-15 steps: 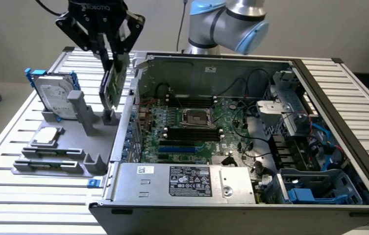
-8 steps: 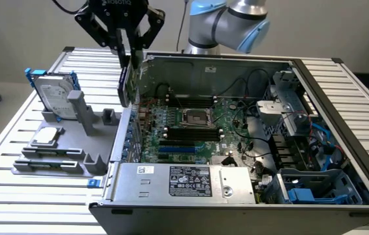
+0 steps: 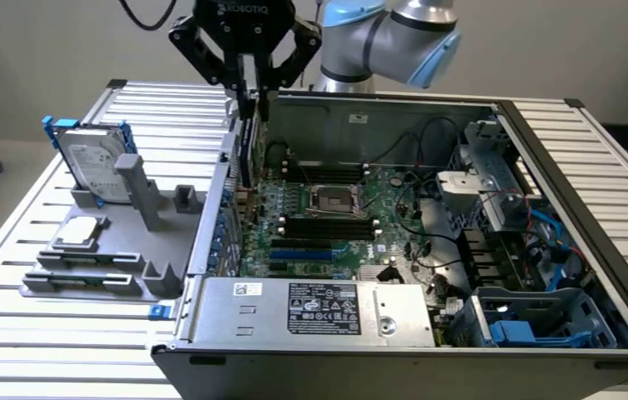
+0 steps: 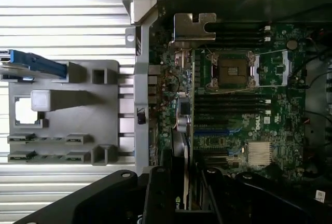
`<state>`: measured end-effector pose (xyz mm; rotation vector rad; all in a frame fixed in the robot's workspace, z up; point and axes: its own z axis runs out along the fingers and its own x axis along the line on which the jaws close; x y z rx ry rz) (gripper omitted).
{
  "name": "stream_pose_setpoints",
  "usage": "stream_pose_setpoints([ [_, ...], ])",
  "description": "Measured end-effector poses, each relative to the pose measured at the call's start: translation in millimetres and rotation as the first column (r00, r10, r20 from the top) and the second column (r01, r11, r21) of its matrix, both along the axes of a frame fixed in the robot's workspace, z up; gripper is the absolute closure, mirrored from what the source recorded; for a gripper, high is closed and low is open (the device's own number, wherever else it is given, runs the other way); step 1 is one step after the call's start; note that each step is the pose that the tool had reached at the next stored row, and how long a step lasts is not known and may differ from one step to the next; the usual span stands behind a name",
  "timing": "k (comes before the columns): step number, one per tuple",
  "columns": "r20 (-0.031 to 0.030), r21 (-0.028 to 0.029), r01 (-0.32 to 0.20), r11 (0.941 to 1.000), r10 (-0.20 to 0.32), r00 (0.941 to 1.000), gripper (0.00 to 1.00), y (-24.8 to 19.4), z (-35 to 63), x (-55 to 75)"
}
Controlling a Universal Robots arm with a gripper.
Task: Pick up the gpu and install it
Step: 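Pick up the gpu and move the gpu toward the slot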
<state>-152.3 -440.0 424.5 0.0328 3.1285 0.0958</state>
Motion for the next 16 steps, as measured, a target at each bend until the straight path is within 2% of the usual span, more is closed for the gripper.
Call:
stream_pose_setpoints([
  [11,-0.0054,-0.0072,0.000,1.0000,0.000,1.0000,0.74,-2.9,-10.1,50.1],
  [14,-0.0100,-0.0095,0.000,1.0000,0.000,0.9999,0.74,-2.9,-12.9,63.6],
  [16,-0.0160,-0.0112,0.000,0.9999,0.000,0.9999,0.74,-2.9,-14.6,72.6],
])
